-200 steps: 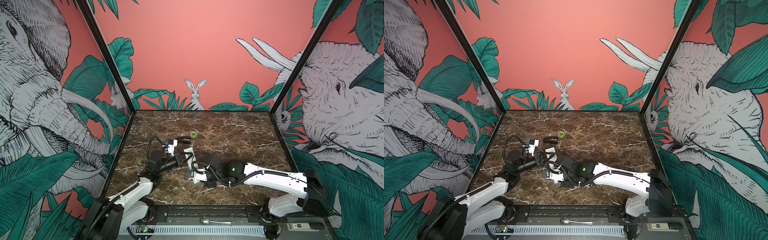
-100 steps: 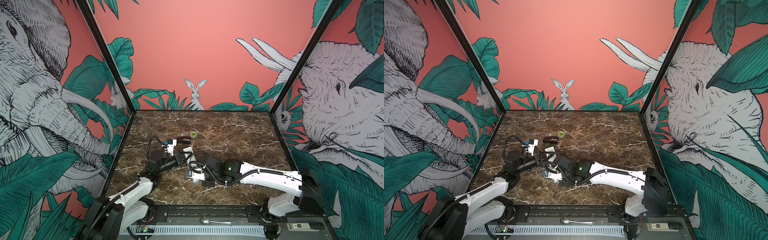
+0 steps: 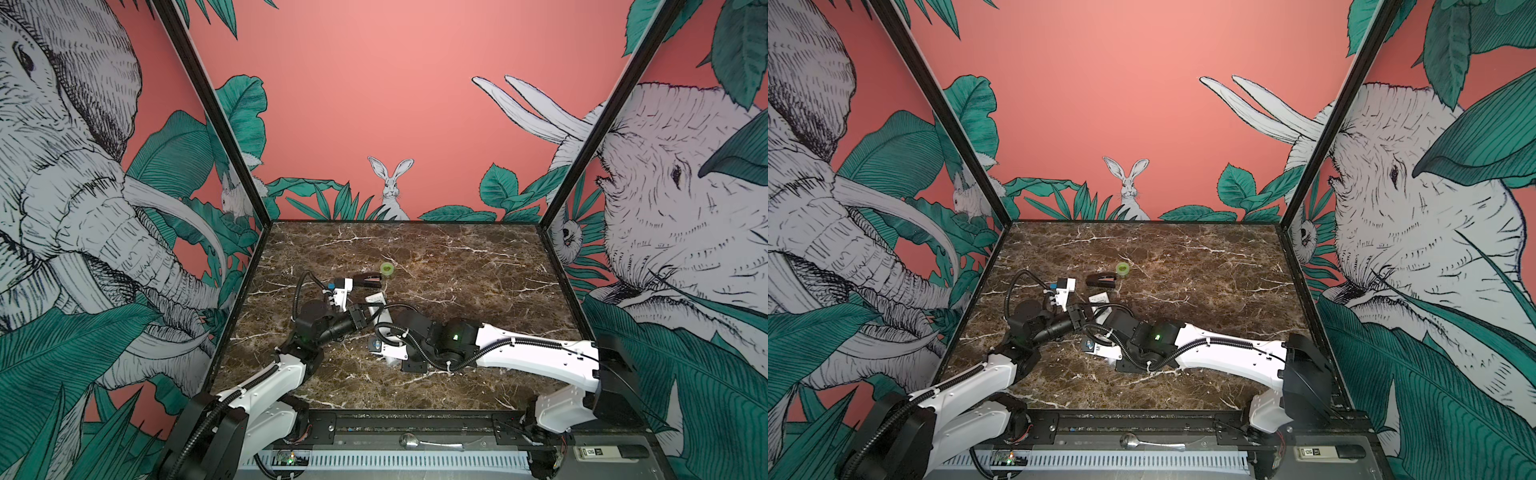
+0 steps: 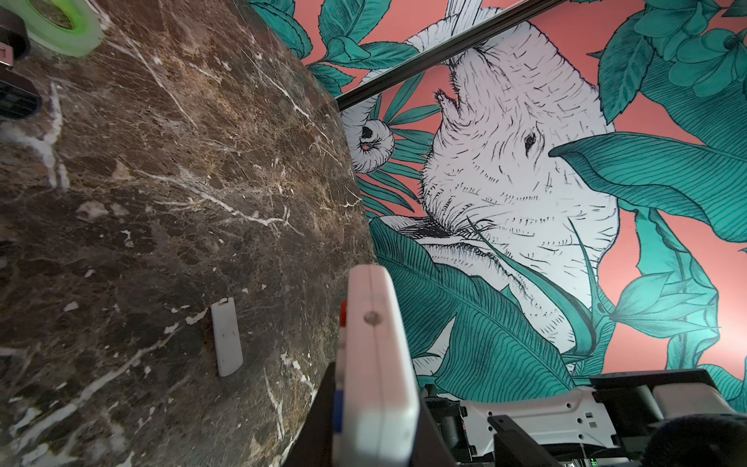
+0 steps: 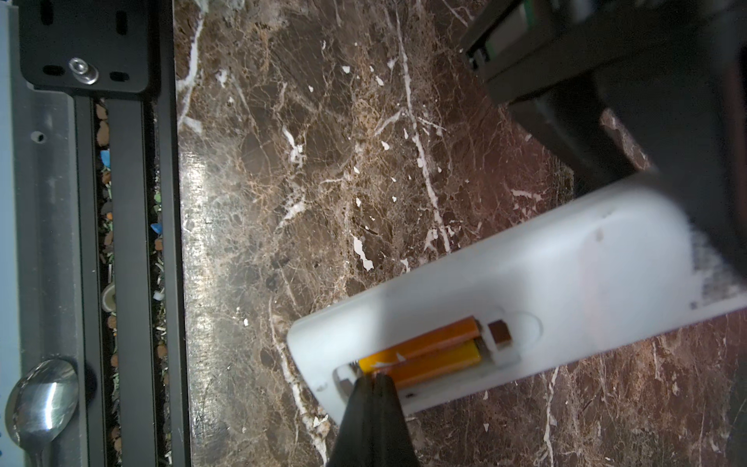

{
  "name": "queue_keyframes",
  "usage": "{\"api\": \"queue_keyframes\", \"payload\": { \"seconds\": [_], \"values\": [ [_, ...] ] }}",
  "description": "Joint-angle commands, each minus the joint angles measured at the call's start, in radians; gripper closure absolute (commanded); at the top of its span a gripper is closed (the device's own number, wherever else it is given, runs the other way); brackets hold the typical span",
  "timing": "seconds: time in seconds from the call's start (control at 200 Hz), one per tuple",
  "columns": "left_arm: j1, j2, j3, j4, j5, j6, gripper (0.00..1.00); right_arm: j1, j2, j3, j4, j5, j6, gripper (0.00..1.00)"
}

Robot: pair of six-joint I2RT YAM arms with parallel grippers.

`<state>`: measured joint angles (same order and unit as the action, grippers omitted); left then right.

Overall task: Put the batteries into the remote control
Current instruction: 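Push the second battery fully into the compartment with the right gripper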

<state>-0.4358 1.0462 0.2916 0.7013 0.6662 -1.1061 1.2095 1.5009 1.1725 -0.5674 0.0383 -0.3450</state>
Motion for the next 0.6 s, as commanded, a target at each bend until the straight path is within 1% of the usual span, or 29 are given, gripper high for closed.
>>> {"api": "queue_keyframes", "payload": {
  "seconds": [0.0, 0.1, 0.21, 0.305, 0.435, 0.515, 0.595],
  "values": [
    [-0.012, -0.025, 0.006, 0.094, 0.078, -0.081, 1.0, 0.001, 0.033, 0.01, 0.023, 0.03, 0.008, 0.99],
    [-0.012, -0.031, 0.003, 0.077, 0.066, -0.07, 1.0, 0.001, 0.026, 0.013, 0.017, 0.021, 0.009, 0.98],
    [-0.012, -0.049, 0.001, 0.035, 0.043, -0.05, 1.0, 0.001, 0.012, 0.011, 0.01, 0.008, 0.012, 0.93],
    [-0.011, -0.085, 0.002, -0.029, 0.012, -0.02, 1.0, 0.001, -0.008, 0.004, 0.008, -0.007, 0.02, 0.86],
    [-0.001, -0.128, -0.002, -0.101, -0.031, 0.011, 1.0, 0.001, -0.04, -0.011, 0.013, -0.027, 0.04, 0.7],
    [0.003, -0.141, -0.008, -0.123, -0.053, 0.023, 1.0, 0.001, -0.065, -0.021, 0.026, -0.038, 0.056, 0.65],
    [0.004, -0.15, -0.015, -0.139, -0.057, 0.033, 1.0, 0.001, -0.085, -0.024, 0.035, -0.041, 0.073, 0.64]
  ]
}}
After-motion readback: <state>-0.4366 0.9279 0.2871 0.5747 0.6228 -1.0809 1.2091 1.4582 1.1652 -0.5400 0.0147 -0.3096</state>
